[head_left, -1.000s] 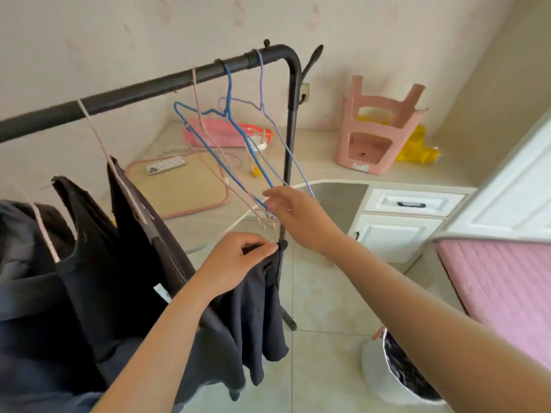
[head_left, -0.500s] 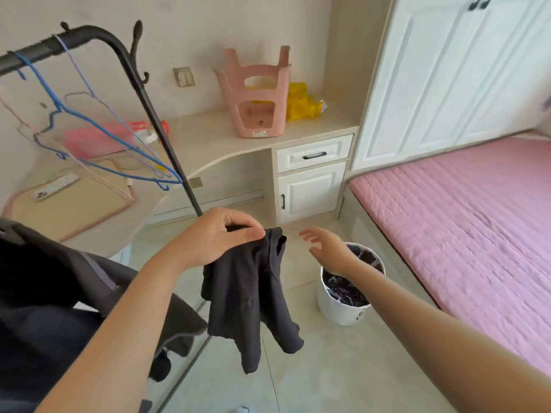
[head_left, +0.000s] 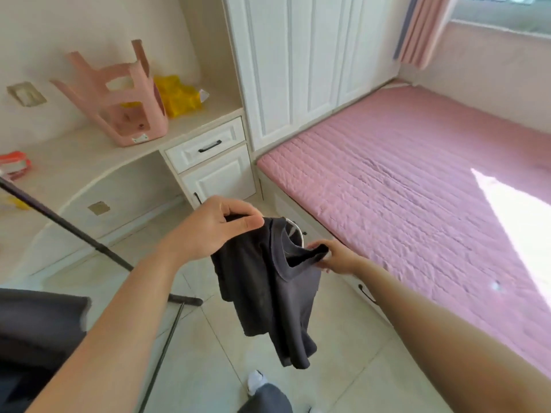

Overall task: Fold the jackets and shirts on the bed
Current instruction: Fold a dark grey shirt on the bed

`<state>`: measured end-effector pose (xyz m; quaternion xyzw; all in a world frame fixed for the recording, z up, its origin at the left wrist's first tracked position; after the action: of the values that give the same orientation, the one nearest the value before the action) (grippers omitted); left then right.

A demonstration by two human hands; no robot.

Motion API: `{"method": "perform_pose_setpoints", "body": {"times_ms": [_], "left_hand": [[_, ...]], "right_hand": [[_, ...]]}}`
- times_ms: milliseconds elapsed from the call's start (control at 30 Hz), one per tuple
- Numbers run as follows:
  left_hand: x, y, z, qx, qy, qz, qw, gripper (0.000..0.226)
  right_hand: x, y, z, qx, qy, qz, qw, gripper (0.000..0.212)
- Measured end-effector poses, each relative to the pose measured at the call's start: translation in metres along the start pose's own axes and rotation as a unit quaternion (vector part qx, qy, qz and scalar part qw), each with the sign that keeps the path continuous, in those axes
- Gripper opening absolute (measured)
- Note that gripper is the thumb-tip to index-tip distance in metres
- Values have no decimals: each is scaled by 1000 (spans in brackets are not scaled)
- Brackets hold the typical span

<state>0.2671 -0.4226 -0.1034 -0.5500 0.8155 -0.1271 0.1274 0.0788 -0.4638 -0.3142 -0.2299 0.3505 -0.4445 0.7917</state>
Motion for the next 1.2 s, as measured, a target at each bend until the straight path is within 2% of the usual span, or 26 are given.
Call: {"method": "perform_pose_setpoints", "body": {"times_ms": [67,167,267,333,400,533,700,833,933,1000,1067,1200], "left_hand": [[21,16,2,-10,-3,6,1000,21],[64,38,8,-5,-2,2,1000,14],[111,63,20,17,-2,38,999,11],[143,87,34,51,-18,89,995,6],[173,110,52,90,-43,135,986,9],[226,158,72,126,-57,222,965,13],[270,216,76,167,-73,293,938,16],[295,255,64,194,-75,370,905,22],[310,285,46,247,-73,463,848,30],[327,303,32,272,-63,496,822,35],[354,323,20,270,-56,497,823,29],[412,365,-7,227,-14,454,861,17]], "right_hand": [[-15,-9,-23,17,29,20,999,9],[-42,-25,-78,89,109,1,990,6],[-78,-72,-146,93,191,-136,968,2],[-110,-106,-183,65,250,-220,941,13],[-140,-134,-208,61,304,-281,908,24],[-190,-177,-232,30,363,-363,858,23],[-240,-205,-241,-20,423,-406,810,17],[-273,-231,-242,1,449,-445,775,15],[-296,-261,-253,18,468,-438,767,15],[-307,-283,-264,35,473,-419,775,17],[-315,-305,-282,55,475,-415,774,15],[-313,-349,-328,44,469,-435,767,14]]}}
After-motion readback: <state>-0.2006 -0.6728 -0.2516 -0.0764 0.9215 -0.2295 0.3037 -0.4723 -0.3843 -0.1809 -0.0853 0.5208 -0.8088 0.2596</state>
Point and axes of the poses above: each hand's wrist, its own x-axis towards the middle knuckle, its own y-axis out of the palm, z = x × y, the point moved 10 cm from there along x, towards the middle knuckle, and after that the axes turned 11 degrees about -x, right-handed, at the moved point
